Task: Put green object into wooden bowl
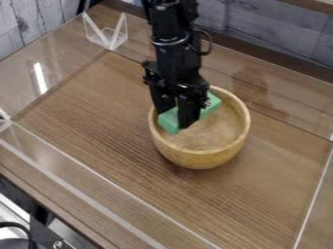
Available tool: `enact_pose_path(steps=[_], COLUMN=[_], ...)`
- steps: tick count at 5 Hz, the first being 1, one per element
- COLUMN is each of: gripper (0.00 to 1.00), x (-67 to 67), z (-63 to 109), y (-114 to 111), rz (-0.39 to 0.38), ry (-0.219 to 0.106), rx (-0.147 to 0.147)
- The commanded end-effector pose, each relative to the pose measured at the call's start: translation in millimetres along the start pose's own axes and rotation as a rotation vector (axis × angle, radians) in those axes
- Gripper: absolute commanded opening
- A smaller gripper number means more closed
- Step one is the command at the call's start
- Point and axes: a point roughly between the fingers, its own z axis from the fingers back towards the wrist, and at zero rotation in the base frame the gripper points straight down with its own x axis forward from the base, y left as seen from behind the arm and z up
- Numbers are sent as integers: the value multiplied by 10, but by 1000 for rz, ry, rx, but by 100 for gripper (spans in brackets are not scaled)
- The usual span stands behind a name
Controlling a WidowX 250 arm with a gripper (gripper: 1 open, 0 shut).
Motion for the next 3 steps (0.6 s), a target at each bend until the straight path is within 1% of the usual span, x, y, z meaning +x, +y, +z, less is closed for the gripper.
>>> enact_pose_path(steps=[1, 3], gripper=[0, 0], x=[139, 157], z=[148, 102], y=[54, 118], rz=[-8, -31], ry=[-49, -47], rx=[10, 3])
